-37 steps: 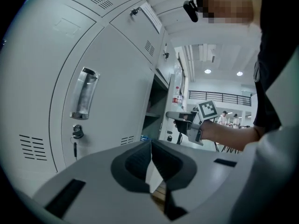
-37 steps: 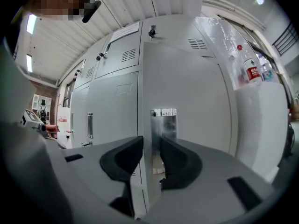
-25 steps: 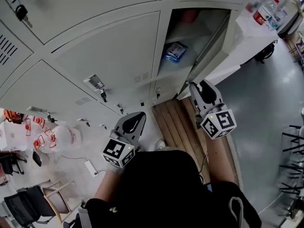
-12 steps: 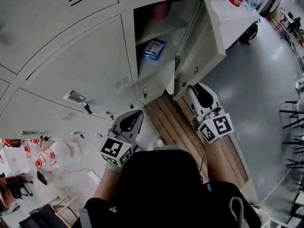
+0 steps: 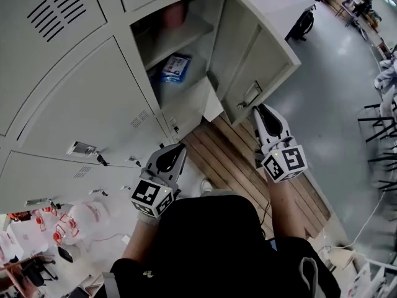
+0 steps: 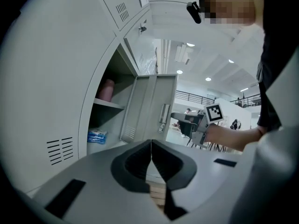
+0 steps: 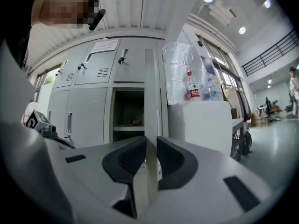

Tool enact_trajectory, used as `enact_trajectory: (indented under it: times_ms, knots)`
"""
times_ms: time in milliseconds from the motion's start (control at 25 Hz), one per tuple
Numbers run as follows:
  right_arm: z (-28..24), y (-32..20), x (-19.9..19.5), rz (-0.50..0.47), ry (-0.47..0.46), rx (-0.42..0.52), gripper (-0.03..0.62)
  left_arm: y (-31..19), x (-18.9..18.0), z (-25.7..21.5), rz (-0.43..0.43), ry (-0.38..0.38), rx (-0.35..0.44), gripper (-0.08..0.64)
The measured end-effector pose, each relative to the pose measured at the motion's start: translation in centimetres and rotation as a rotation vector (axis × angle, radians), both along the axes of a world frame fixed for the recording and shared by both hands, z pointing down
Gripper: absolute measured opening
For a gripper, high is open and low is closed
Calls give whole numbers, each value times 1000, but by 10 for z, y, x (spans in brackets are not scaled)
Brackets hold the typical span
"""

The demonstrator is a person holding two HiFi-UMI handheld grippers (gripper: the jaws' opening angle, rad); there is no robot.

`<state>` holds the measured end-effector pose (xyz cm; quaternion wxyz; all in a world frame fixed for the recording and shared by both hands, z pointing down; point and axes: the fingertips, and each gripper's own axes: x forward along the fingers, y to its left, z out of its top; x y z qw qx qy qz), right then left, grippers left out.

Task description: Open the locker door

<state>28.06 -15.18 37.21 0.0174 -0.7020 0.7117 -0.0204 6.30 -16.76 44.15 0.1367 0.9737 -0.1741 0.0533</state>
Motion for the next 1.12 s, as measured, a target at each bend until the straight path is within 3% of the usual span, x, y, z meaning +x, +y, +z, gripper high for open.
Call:
enact_trajectory:
  times_ms: [320, 600, 840, 1120]
  knots:
    - [1, 11, 44, 144, -13, -13, 58, -2, 15, -1, 53, 3, -3, 23]
    - [-1, 27, 51, 185, -34, -15, 57, -2, 19, -2, 76, 6, -1, 23]
    - [7, 28, 24, 126, -58, -37, 57, -1, 12, -5, 60, 5, 5, 23]
    - [22, 4, -42, -41, -85, -64, 57, -3, -19, -3, -24, -4, 8, 23]
